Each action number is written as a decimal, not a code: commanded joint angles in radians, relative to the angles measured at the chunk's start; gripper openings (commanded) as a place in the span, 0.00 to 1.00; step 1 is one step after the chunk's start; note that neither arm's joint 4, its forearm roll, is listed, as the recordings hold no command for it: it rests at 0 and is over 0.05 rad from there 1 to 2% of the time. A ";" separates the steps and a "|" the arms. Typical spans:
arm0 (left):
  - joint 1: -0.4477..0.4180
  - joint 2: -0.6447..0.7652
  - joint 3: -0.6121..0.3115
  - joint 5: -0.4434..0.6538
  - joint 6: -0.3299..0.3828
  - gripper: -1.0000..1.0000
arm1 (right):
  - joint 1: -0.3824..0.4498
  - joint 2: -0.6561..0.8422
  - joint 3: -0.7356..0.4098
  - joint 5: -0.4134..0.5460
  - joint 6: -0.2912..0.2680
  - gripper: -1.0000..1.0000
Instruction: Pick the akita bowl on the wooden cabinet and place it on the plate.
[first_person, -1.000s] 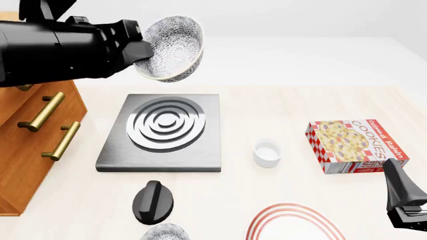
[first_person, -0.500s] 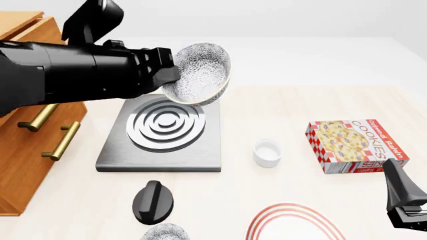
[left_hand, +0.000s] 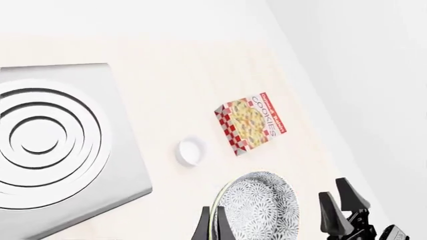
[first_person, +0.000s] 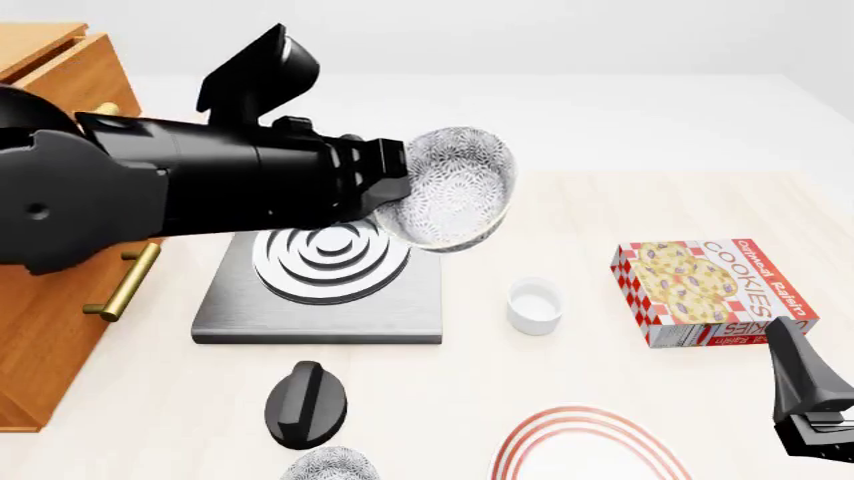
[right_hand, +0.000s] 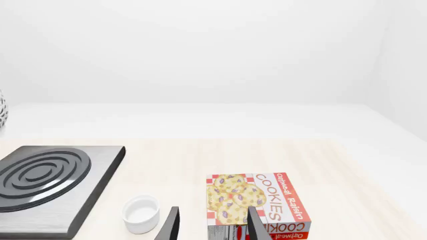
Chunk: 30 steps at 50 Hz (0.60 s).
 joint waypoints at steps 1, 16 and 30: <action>-0.043 0.019 0.000 -0.012 -0.004 0.00 | 0.000 0.000 0.000 0.000 0.000 1.00; -0.101 0.047 0.028 -0.038 -0.031 0.00 | 0.000 0.000 0.000 0.000 0.000 1.00; -0.122 0.089 0.066 -0.081 -0.058 0.00 | 0.000 0.000 0.000 0.000 0.000 1.00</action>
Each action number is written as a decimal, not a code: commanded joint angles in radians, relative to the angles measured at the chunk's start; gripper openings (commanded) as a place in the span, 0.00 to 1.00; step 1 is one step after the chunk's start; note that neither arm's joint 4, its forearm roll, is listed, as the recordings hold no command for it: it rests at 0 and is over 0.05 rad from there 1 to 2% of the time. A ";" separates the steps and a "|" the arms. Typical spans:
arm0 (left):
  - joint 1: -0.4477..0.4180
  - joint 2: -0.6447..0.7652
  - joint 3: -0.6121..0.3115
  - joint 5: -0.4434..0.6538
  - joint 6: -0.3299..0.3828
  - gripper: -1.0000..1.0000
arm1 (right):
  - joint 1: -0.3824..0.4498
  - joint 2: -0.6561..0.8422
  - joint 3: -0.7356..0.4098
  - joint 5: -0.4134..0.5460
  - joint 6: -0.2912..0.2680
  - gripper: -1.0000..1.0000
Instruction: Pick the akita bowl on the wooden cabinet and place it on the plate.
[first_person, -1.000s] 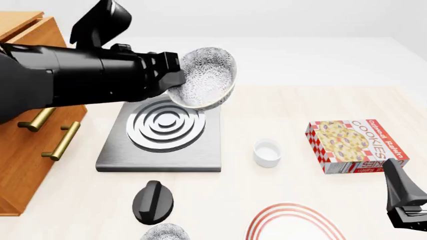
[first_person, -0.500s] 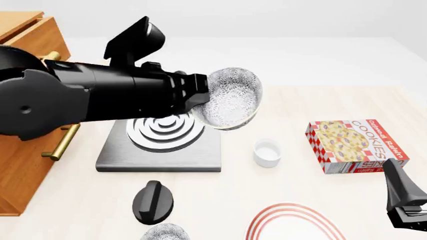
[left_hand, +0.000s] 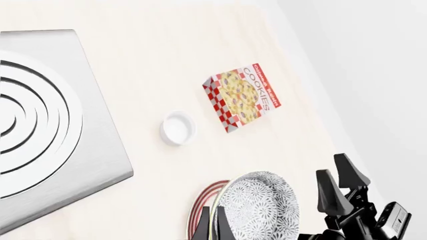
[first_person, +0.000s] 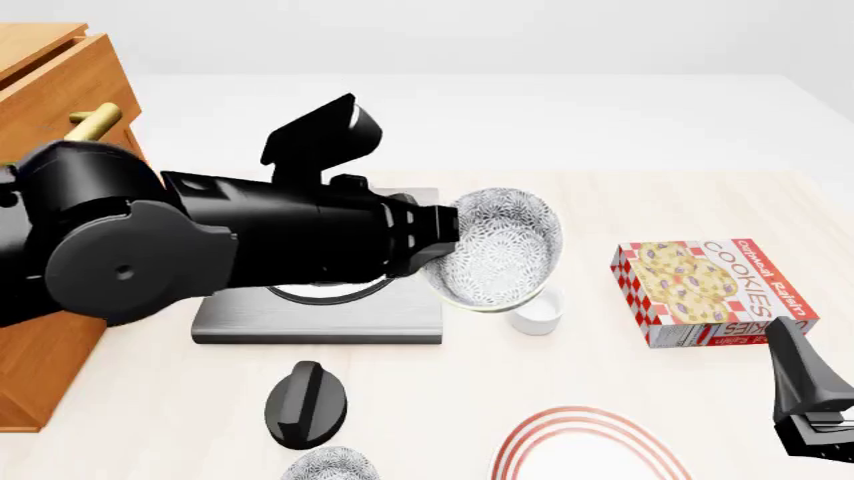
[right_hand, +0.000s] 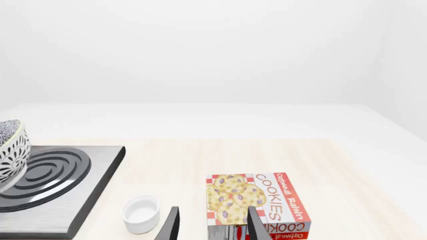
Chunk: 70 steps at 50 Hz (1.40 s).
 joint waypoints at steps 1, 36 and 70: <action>-0.021 0.028 0.020 -0.032 -0.018 0.00 | 0.000 0.000 0.000 0.000 0.000 1.00; -0.091 0.154 0.047 -0.132 -0.102 0.00 | 0.000 0.000 0.000 0.000 0.000 1.00; -0.144 0.261 0.074 -0.218 -0.155 0.00 | 0.000 0.000 0.000 0.000 0.000 1.00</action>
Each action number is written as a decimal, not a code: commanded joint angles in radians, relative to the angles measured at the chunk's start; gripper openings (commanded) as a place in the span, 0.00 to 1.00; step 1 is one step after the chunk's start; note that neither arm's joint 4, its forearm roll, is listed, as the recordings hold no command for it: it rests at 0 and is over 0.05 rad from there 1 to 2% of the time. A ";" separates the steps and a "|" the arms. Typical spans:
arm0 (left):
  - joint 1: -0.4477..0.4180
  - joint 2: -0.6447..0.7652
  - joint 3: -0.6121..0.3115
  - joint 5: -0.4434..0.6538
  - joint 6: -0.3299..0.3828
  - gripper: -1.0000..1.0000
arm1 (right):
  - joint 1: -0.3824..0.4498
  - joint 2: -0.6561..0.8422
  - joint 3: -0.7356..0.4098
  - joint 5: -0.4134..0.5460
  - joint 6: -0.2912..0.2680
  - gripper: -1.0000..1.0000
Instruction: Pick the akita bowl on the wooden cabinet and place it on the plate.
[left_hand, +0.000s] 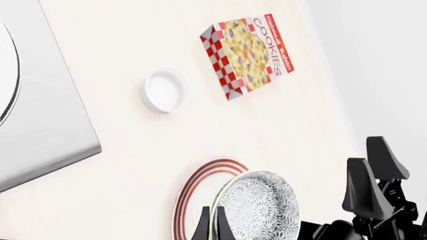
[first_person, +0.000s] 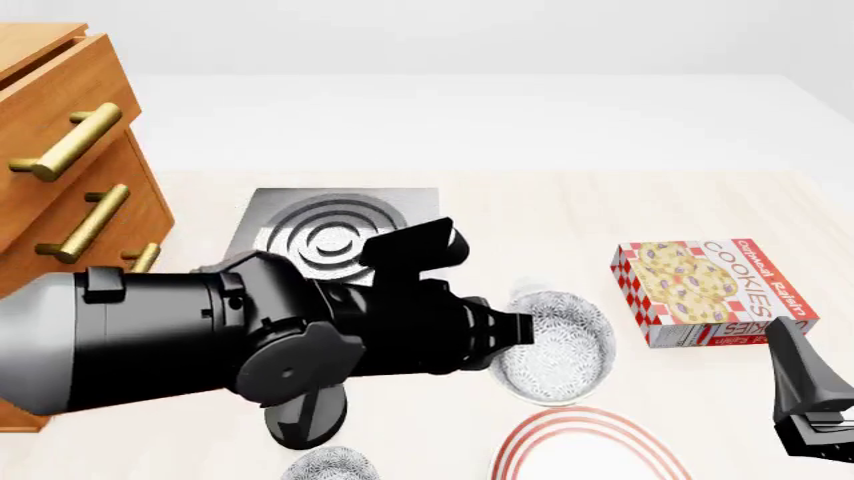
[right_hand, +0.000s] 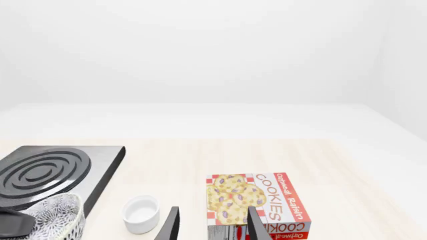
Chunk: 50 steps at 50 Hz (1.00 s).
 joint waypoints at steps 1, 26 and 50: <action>-0.021 0.036 -0.002 -0.029 -0.012 0.00 | 0.000 0.000 0.000 0.000 0.000 1.00; -0.052 0.094 0.006 -0.066 -0.037 0.00 | 0.000 0.000 0.000 0.000 0.000 1.00; -0.063 0.147 0.011 -0.098 -0.059 0.00 | 0.000 0.000 0.000 0.000 0.000 1.00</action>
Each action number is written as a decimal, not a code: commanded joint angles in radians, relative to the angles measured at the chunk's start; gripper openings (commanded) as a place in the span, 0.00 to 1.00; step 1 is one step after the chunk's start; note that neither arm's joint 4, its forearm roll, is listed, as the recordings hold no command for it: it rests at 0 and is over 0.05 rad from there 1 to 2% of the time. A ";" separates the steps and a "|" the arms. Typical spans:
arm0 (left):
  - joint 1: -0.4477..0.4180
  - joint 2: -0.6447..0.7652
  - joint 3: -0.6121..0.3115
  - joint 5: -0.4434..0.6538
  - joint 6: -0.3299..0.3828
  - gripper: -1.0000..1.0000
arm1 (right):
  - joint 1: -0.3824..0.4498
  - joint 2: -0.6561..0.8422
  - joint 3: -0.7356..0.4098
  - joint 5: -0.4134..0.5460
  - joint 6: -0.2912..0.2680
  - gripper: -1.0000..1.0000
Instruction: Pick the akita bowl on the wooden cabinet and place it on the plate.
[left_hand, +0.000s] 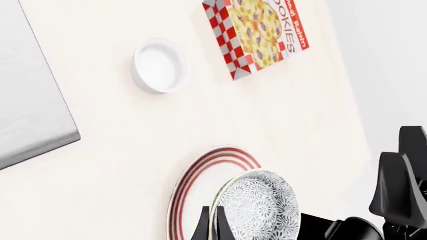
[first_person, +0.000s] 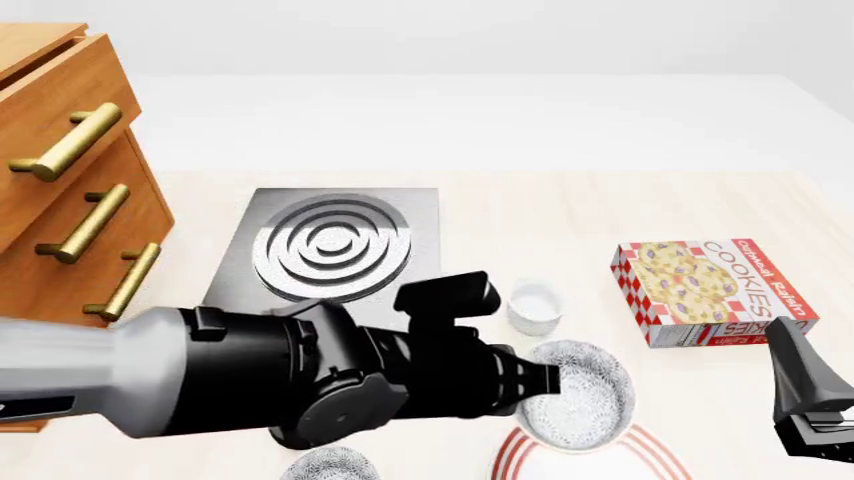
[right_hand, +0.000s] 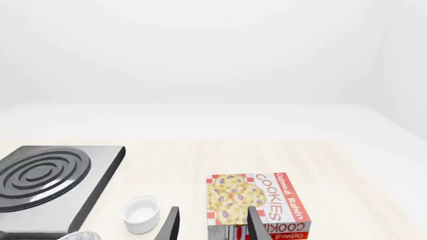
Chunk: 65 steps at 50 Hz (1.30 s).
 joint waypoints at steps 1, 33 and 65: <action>-0.005 0.023 -0.002 -0.020 -0.007 0.00 | 0.000 0.000 0.000 0.000 0.000 1.00; -0.030 0.089 -0.005 -0.065 -0.030 0.00 | 0.000 0.000 0.000 0.000 0.000 1.00; -0.062 0.150 -0.002 -0.105 -0.059 0.00 | 0.000 0.000 0.000 0.000 0.000 1.00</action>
